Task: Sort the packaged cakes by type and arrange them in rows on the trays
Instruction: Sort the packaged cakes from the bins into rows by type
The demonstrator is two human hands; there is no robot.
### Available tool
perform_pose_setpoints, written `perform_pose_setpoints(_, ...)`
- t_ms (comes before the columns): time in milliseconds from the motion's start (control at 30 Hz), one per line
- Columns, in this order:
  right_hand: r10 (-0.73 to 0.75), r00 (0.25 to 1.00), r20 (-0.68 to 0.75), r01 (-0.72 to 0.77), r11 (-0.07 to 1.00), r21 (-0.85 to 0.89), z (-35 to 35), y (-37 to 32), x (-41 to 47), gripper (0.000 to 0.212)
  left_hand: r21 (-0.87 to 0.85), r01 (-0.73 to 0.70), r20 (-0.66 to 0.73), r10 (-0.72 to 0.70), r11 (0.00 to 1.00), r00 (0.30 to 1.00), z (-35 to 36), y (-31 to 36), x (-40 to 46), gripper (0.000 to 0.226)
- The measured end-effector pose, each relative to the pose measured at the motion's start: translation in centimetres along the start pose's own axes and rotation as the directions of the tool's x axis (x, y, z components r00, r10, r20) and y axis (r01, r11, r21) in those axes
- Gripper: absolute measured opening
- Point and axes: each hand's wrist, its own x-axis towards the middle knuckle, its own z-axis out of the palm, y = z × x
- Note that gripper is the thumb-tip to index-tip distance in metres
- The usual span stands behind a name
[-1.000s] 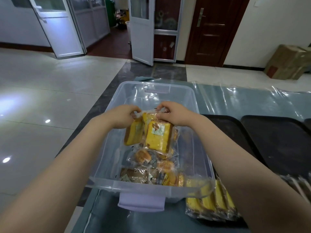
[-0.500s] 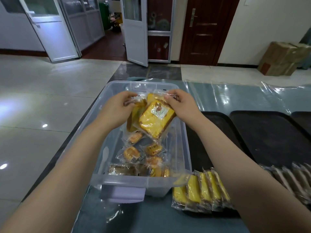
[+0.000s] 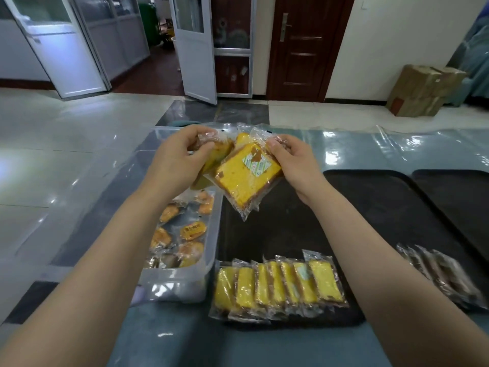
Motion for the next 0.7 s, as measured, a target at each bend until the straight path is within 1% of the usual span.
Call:
perform_pose_setpoints(67,0.026,1.0,-0.014,-0.027,1.0,-0.006,-2.3,0.7,-0.5,0.018,-0.009,-0.04,-0.007,0.04,0.999,0.999,1.4,1.7,-0.4,0.017)
perform_pose_setpoints(200,0.077,0.997,-0.022,-0.077,0.997,-0.015,-6.5,2.9,-1.7,0.029,-0.04,-0.047,0.009,0.047,0.998,0.999,4.7,4.3,-1.3,0.018)
perform_pose_setpoints(367,0.118,0.993,-0.012,-0.119,0.99,-0.078,-11.2,5.5,-3.8,0.025,0.001,-0.047,0.104,0.047,0.999,0.993,9.3,5.3,-2.7,0.018)
perform_pose_setpoints(500,0.156,0.988,-0.006,-0.155,0.976,-0.151,-14.5,8.4,-5.6,0.012,0.013,-0.018,0.192,0.016,1.0,0.981,13.5,5.3,-4.6,0.019)
perform_pose_setpoints(600,0.205,0.979,-0.001,-0.201,0.959,-0.199,-16.7,10.7,-6.8,0.014,0.078,-0.046,0.265,0.024,0.996,0.964,16.2,5.2,-6.2,0.02)
perform_pose_setpoints(700,0.27,0.963,0.003,-0.261,0.934,-0.243,-18.7,12.8,-8.2,0.017,0.062,-0.054,0.319,0.032,0.997,0.947,18.9,5.0,-7.8,0.021)
